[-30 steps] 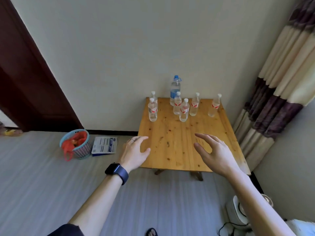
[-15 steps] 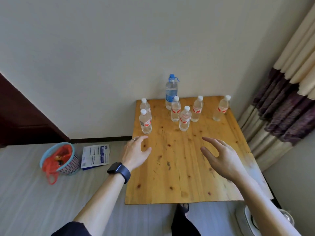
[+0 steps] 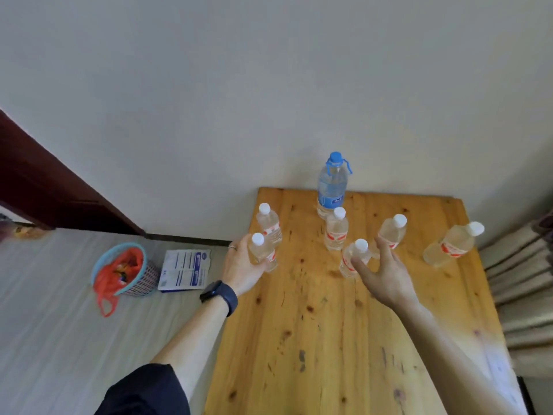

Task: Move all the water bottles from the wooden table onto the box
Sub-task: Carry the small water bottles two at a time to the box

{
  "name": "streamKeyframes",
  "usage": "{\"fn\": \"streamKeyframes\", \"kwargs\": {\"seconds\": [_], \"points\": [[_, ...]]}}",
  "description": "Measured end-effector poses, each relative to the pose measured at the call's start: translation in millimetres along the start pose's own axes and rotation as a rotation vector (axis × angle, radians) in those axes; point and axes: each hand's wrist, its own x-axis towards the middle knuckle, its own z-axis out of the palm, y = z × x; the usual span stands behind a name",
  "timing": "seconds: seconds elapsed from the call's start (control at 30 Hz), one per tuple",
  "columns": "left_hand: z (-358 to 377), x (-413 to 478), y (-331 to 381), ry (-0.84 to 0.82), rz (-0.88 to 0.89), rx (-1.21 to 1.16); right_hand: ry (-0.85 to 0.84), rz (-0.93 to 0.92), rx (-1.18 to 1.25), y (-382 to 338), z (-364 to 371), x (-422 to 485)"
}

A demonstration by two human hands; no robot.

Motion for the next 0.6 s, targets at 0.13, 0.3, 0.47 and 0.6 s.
{"fn": "streamKeyframes", "kwargs": {"seconds": [0.13,0.3,0.47,0.6], "points": [[18,46,-10,0.025,-0.109,-0.063,-0.023,0.088,0.024,8,22,50],[44,85,-32,-0.007,-0.18,-0.201,-0.048,0.238,0.149,27,51,75],[58,104,-51,0.005,-0.131,-0.171,-0.027,0.293,0.163,41,61,80],[52,94,-53,-0.062,-0.05,-0.148,-0.068,0.267,0.145,36,53,70]]}}
